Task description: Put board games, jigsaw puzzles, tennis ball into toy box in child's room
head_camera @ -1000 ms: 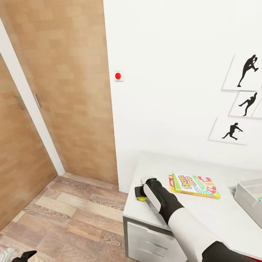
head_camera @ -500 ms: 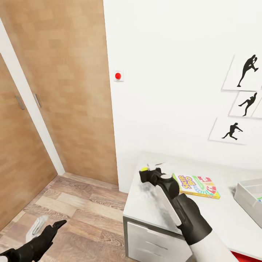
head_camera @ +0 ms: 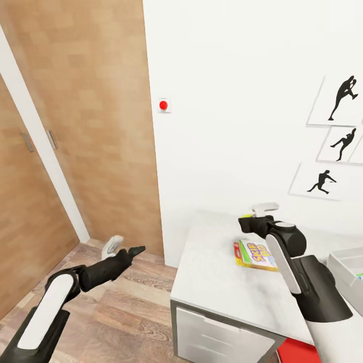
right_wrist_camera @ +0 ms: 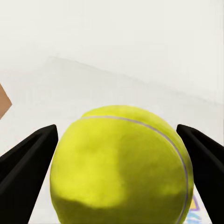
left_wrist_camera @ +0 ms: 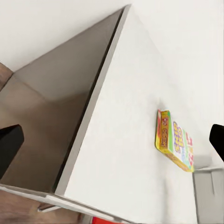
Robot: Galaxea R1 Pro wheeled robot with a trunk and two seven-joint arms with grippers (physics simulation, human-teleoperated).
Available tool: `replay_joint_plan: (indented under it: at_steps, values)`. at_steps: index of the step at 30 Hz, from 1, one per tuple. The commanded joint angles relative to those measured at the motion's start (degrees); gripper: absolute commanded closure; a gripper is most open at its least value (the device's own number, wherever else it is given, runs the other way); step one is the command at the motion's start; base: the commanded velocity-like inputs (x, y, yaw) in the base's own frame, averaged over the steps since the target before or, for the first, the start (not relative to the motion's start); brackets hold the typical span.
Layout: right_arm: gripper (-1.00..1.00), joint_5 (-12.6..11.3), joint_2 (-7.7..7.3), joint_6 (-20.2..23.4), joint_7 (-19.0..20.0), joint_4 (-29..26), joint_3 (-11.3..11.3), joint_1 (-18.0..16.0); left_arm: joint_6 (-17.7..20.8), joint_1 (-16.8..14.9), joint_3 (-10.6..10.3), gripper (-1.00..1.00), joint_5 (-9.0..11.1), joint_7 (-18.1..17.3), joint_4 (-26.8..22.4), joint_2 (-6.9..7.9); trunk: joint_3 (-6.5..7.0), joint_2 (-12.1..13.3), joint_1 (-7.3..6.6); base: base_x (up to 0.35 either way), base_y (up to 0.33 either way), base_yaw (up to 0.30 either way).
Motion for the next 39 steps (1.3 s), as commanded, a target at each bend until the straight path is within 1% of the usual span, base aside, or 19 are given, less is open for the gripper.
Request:
replay_joint_plan:
  at_steps: [1,2,3,4,5,6,7,9,10,11,12,13,15,16,17,27,34,39]
  values:
    - [1.0,-1.0,-0.5,0.2,0.8,-0.1,-0.7,-0.2,0.2,-1.5,-0.9,-1.0,0.4,1.8,-0.1,-0.43,-0.08,-0.1,0.01,0.0,0.0,0.0]
    - [1.0,-1.0,-0.94,0.2,2.6,-0.1,-1.6,-0.4,0.3,-2.7,-1.5,-1.0,0.4,2.8,-0.1,-1.03,-0.08,-0.1,0.01,0.0,0.0,0.0]
    - [1.0,-1.0,-1.96,0.2,7.3,-0.1,-3.9,-0.7,0.4,-4.9,-2.4,-1.0,0.4,4.6,-0.1,-2.51,-0.08,-0.1,0.01,0.0,0.0,0.0]
    - [1.0,-1.0,-3.23,0.3,13.0,-0.1,-7.3,-0.9,0.5,-6.9,-3.5,-1.0,0.3,6.5,-0.1,-4.32,-0.08,-0.1,0.01,0.0,0.0,-0.018]
    - [1.0,-1.0,-3.92,0.4,15.8,-0.1,-9.2,-1.0,0.6,-7.8,-4.3,-1.0,0.1,7.6,-0.1,-5.32,-0.08,-0.1,0.01,0.0,0.0,-0.051]
    - [1.0,-1.0,-5.15,0.5,20.7,-0.1,-12.9,-1.1,0.6,-9.1,-6.8,-1.0,-0.1,9.9,0.0,-7.42,-0.08,-0.1,0.01,0.0,0.0,-0.135]
    - [1.0,-1.0,-6.08,0.6,24.0,-0.1,-16.2,-1.3,0.5,-10.0,-9.8,-1.0,-0.3,12.6,0.1,-9.35,-0.08,-0.1,0.01,0.0,0.0,-0.191]
    - [1.0,-1.0,-6.69,0.6,26.1,-0.1,-18.6,-1.3,0.4,-10.5,-12.7,-1.0,-0.4,15.0,0.2,-10.84,-0.08,-0.1,0.01,0.0,0.0,-0.22]
    - [1.0,-0.9,-7.27,0.7,27.9,-0.1,-21.3,-1.4,0.3,-11.0,-16.3,-1.0,-0.4,17.4,0.3,-12.15,-0.08,-0.1,0.01,0.0,0.0,-0.259]
    - [1.0,-0.9,-7.47,0.7,28.3,-0.1,-22.2,-1.4,0.2,-11.0,-17.2,-1.0,-0.4,17.9,0.3,-12.36,-0.08,-0.1,0.01,0.0,0.0,-0.266]
    - [1.0,-0.9,-8.05,0.7,28.9,-0.1,-24.2,-1.4,0.1,-10.9,-18.4,-1.0,-0.4,18.6,0.2,-12.56,-0.08,-0.1,0.01,0.0,0.0,-0.275]
    - [1.0,-0.9,-11.27,0.6,29.9,-0.1,-28.3,-1.1,0.0,-10.7,-20.4,-1.0,0.1,19.6,0.0,-12.8,-0.08,-0.1,0.01,0.0,0.0,-0.289]
    - [1.0,-0.9,-11.98,0.6,30.1,-0.1,-29.0,-1.1,0.0,-10.6,-21.1,-1.0,0.2,19.6,0.0,-12.9,-0.08,-0.1,0.01,0.0,0.0,-0.29]
    - [1.0,-1.0,-12.39,0.6,30.3,-0.1,-29.3,-1.1,-0.2,-10.6,-23.4,-1.0,0.2,19.1,-0.1,-13.0,-0.08,-0.1,0.01,0.0,0.0,-0.292]
    - [1.0,-1.0,-12.42,0.6,30.3,-0.1,-29.4,-1.1,-0.2,-10.6,-23.6,-1.0,0.2,18.7,0.0,-12.92,-0.08,-0.1,0.01,0.0,0.0,-0.292]
    - [1.0,-1.0,-12.51,0.6,30.4,-0.1,-29.4,-1.2,-0.3,-10.6,-24.0,-1.0,-0.1,18.1,0.1,-12.81,-0.08,-0.1,0.01,0.002,-0.029,-0.292]
    - [1.0,-1.0,-12.54,0.6,31.8,-0.1,-29.4,-1.2,-0.3,-10.6,-24.0,-1.0,-0.4,18.1,0.1,-12.82,-0.08,-0.1,0.01,0.066,-0.252,-0.281]
    - [1.0,-1.1,-12.47,0.7,32.2,-0.1,-29.3,-1.1,-0.3,-10.6,-23.8,-1.0,-0.5,18.1,0.2,-12.83,-0.08,-0.1,0.01,0.093,-0.306,-0.12]
